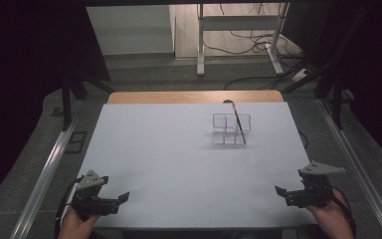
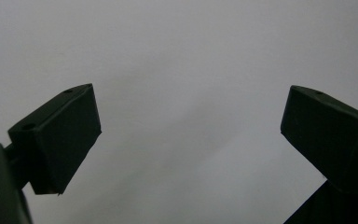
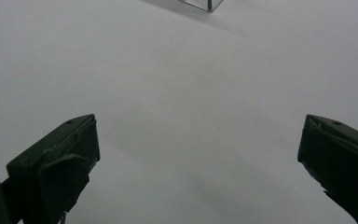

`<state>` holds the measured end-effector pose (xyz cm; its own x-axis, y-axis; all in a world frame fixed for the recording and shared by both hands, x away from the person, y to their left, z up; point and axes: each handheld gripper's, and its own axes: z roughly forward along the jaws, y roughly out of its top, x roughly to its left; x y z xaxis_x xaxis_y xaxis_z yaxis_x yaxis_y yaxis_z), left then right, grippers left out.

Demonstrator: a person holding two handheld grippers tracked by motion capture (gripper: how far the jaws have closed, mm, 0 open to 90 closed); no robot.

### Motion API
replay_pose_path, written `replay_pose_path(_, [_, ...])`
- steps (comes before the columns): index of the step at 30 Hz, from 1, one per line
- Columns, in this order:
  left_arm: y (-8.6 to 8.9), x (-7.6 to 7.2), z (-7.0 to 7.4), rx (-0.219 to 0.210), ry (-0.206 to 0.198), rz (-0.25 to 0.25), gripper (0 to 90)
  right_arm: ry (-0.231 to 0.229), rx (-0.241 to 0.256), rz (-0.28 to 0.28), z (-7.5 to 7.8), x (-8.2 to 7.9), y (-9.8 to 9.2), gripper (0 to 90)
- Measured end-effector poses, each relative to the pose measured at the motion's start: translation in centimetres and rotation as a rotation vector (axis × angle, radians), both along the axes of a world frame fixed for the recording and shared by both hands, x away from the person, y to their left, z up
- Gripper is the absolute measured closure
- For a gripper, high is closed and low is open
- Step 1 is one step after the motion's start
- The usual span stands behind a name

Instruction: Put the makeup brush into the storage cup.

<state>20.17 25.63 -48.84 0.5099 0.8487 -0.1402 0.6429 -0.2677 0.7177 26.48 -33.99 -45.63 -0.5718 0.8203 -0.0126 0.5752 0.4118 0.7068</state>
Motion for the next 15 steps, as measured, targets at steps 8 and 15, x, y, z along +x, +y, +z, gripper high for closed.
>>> replay_pose_path(8, [0.0, 0.0, 0.0, 0.001, 0.000, -0.001, 5.1, 0.001, -0.004, -0.017, -0.1, -0.4, -0.6, 0.0])
replay_pose_path(15, [0.0, 0.0, 0.0, 0.001, 0.000, -0.001, 5.1, -0.009, -0.008, -0.034, 0.0, -0.7, -1.1, 0.0])
